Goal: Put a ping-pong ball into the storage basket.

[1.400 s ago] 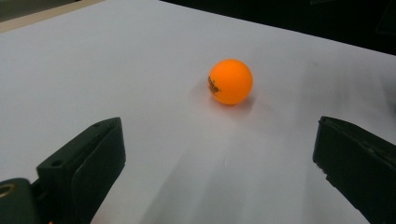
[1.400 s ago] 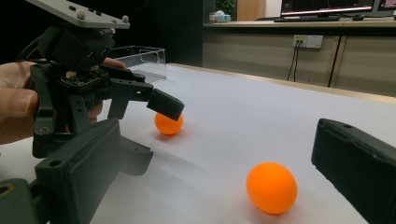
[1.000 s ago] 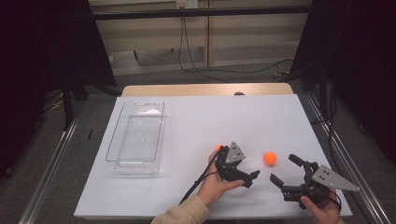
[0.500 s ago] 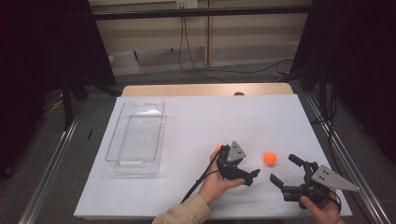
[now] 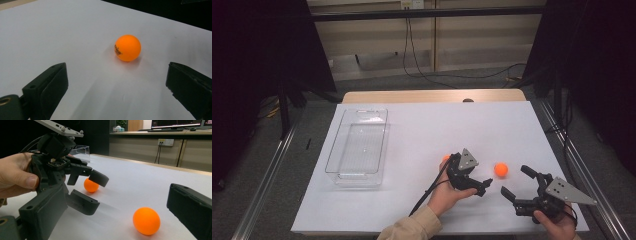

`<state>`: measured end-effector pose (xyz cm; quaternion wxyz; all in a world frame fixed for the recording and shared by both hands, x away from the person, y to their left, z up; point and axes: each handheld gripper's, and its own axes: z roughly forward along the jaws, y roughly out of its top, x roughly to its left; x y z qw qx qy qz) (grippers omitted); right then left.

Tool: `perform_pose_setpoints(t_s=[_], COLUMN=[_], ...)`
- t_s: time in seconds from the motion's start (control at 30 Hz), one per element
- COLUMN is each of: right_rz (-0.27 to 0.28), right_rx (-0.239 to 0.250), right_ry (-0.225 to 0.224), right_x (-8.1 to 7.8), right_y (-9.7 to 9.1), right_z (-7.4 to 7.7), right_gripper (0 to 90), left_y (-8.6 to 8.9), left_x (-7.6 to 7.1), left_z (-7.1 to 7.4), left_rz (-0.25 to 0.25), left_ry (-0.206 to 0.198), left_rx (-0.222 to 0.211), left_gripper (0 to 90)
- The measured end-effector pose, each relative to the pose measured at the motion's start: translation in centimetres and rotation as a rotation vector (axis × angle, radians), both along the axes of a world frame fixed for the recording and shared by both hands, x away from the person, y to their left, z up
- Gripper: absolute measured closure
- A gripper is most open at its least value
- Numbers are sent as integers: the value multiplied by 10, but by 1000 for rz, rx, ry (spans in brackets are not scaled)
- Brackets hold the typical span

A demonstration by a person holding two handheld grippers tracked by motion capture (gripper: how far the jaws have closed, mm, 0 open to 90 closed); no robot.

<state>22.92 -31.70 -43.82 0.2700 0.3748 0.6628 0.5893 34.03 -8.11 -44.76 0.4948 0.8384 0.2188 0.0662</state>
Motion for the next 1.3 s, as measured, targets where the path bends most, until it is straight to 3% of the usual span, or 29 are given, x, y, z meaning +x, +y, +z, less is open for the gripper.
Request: perform_pose_setpoints(t_s=[1.3], right_rz=[6], right_rx=[3], right_ry=[3], right_x=[1], right_y=[1], right_z=[0], right_gripper=[19], left_y=[-20], left_x=[9], left_z=[2], left_rz=[3], left_ry=[11], left_rx=[23], left_gripper=[44])
